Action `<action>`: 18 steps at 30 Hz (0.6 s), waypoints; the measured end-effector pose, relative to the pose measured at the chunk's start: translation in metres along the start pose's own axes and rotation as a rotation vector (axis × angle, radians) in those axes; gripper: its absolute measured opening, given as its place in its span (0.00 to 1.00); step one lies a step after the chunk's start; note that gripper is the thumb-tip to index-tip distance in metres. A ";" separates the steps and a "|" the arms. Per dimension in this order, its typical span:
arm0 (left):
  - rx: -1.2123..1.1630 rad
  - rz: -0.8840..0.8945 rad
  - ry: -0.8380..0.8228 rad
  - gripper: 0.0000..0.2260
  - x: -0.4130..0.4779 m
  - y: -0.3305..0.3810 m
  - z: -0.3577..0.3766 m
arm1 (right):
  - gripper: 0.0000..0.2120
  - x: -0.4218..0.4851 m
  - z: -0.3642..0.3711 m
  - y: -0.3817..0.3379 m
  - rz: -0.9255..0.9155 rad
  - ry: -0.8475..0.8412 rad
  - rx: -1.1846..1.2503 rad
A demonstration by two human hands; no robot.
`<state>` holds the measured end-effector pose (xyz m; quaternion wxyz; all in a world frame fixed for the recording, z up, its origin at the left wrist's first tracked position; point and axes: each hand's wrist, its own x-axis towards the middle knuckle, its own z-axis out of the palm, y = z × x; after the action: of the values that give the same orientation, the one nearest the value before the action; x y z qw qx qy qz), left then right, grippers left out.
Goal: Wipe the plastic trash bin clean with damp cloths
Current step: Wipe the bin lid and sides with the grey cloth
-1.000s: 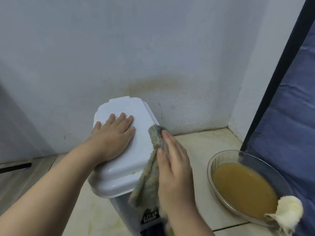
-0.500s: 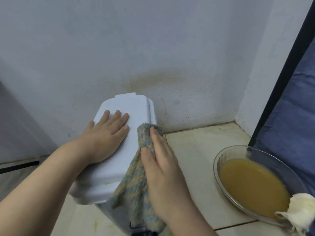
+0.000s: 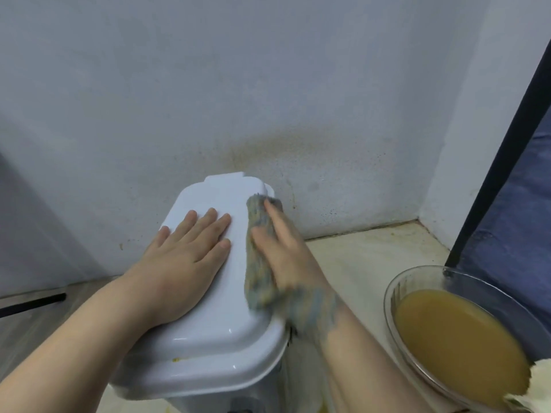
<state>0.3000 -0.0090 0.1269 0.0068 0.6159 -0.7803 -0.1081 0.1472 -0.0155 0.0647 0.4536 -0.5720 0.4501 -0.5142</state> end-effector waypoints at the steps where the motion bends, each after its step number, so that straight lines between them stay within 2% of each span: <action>1: 0.000 0.001 0.004 0.22 0.000 -0.001 0.000 | 0.28 -0.022 0.004 0.000 -0.026 0.011 -0.021; 4: 0.019 0.014 -0.006 0.20 -0.001 -0.002 0.000 | 0.30 -0.022 0.005 0.007 -0.091 0.014 -0.127; 9: 0.002 0.030 0.003 0.19 -0.004 -0.002 0.001 | 0.27 0.103 -0.012 -0.006 0.089 -0.051 -0.116; 11: -0.006 0.028 0.003 0.19 -0.004 -0.001 0.002 | 0.25 0.124 -0.016 -0.005 0.119 -0.089 -0.122; 13: -0.007 0.016 0.000 0.20 -0.002 0.000 0.002 | 0.25 0.116 -0.012 -0.002 0.120 -0.088 -0.140; 15: 0.004 -0.007 -0.005 0.22 0.000 0.002 0.001 | 0.26 0.086 -0.008 0.004 0.095 -0.050 -0.052; 18: 0.005 -0.035 -0.007 0.22 0.001 0.004 0.002 | 0.27 0.008 -0.003 0.022 0.044 0.002 0.282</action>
<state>0.2952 -0.0083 0.1256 0.0007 0.6290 -0.7698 -0.1086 0.1439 -0.0275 0.0448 0.5402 -0.4920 0.3861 -0.5631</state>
